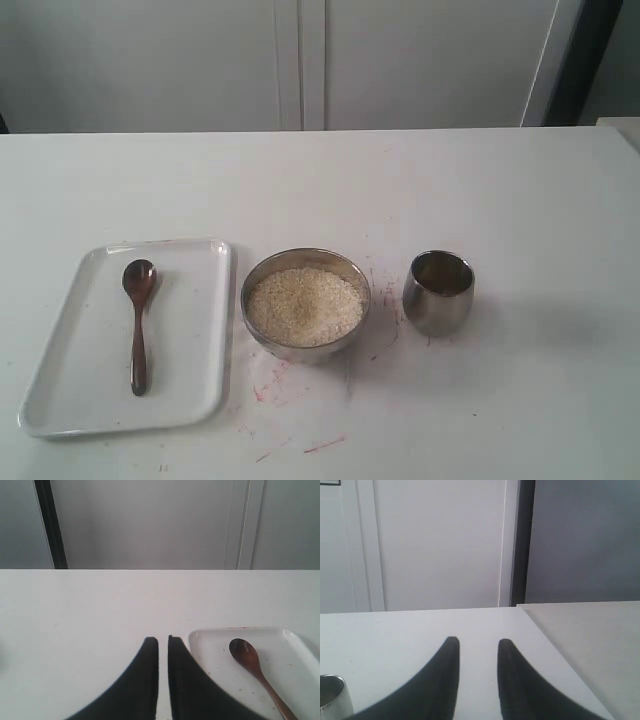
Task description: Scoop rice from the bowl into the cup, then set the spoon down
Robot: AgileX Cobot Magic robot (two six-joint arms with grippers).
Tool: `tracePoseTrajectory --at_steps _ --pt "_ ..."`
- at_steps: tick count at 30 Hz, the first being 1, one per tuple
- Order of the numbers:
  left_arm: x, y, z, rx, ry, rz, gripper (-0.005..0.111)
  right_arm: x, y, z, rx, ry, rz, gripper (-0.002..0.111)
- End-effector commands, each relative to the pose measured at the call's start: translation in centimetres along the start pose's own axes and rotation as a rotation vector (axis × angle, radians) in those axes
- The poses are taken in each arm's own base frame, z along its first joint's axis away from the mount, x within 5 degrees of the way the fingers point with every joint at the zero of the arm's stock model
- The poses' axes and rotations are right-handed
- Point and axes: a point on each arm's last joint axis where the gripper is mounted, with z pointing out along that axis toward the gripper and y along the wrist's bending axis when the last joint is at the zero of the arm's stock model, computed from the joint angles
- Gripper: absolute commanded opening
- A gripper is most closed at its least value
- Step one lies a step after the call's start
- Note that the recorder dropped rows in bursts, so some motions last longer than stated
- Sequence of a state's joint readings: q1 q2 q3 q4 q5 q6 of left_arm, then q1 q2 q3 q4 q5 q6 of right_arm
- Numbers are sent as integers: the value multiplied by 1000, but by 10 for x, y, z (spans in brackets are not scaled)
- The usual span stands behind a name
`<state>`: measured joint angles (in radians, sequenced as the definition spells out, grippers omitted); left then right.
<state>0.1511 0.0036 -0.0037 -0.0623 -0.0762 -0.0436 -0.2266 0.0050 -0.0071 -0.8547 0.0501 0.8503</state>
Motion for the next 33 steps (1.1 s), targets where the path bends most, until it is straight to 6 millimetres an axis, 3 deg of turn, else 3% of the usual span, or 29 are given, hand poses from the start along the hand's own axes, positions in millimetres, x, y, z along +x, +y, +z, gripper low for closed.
tracePoseTrajectory --at_steps 1,33 --pt "0 0 0 3 -5 -11 14 4 2 0 -16 23 -28 26" --pt "0 0 0 3 -5 -11 14 5 3 0 -37 28 -99 26"
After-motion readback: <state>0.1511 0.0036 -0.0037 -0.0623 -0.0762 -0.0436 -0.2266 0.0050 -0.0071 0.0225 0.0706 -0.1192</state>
